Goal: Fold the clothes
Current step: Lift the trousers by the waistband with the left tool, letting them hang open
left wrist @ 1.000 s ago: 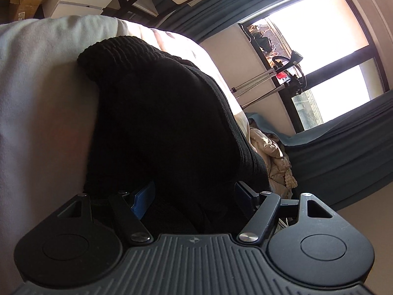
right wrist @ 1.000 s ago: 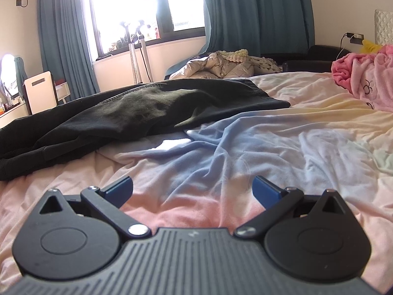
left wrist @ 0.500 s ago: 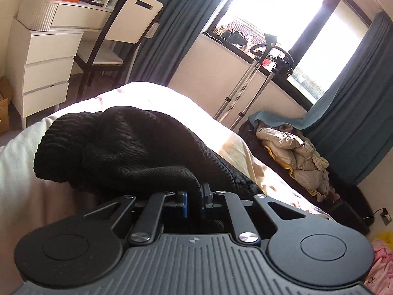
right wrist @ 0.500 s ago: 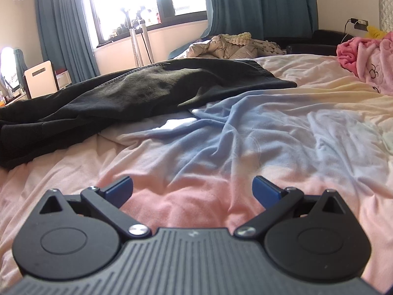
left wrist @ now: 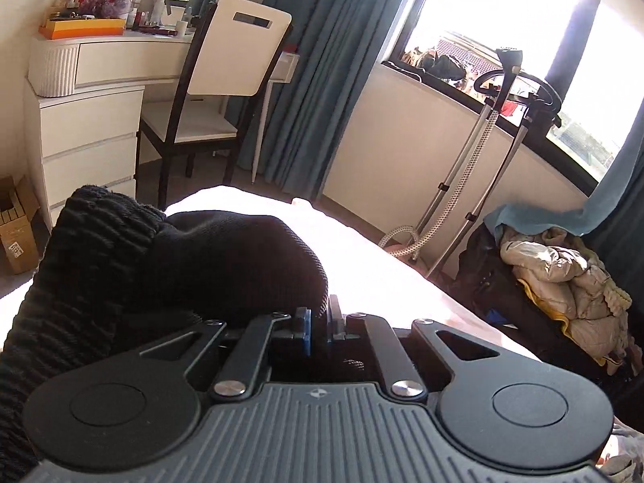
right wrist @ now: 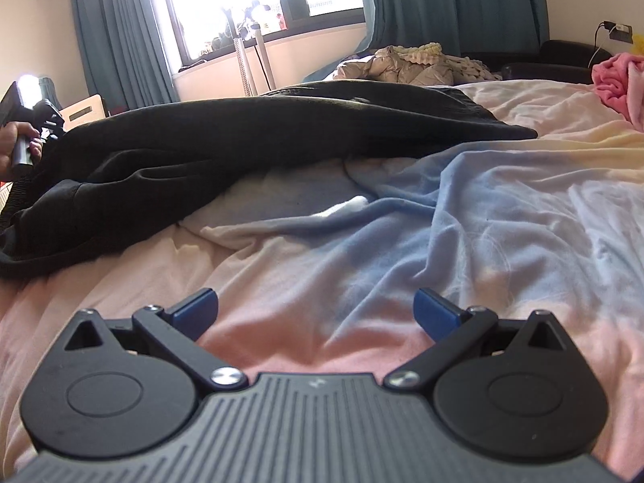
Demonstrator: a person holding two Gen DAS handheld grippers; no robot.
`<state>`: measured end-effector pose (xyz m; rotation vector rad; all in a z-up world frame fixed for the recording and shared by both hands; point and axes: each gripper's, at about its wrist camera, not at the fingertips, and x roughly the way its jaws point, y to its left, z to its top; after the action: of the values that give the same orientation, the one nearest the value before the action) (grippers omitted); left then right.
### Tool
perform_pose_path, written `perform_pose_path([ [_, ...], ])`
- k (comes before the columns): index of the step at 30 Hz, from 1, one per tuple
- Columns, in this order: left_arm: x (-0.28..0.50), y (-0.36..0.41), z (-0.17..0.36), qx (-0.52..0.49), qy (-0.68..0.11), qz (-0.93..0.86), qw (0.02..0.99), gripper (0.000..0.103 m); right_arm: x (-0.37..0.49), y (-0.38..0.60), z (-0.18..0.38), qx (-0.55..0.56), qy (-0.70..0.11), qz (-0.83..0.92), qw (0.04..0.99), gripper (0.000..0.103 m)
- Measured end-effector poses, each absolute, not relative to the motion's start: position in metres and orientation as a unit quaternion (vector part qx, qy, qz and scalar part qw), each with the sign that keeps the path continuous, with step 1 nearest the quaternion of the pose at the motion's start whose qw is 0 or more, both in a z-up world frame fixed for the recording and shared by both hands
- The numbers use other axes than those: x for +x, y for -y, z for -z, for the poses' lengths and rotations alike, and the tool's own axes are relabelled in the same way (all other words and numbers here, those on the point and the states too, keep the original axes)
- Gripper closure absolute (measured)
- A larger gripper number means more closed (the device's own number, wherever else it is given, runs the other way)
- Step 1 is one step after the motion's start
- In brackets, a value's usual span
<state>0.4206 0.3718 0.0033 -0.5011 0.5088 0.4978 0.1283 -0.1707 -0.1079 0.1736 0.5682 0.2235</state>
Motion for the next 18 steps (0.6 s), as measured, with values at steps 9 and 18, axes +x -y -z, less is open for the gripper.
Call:
perform_pose_path([
  [9,0.373,-0.347,-0.014,-0.256,-0.258,-0.208,0.908,0.024,0.131,0.168,0.108,0.075,-0.274,-0.109,0.953,0.0],
  [18,0.187,-0.288,-0.017,-0.32,-0.273,-0.099,0.902,0.021,0.096,0.166,0.073,0.036,-0.206,-0.119,0.971,0.0],
])
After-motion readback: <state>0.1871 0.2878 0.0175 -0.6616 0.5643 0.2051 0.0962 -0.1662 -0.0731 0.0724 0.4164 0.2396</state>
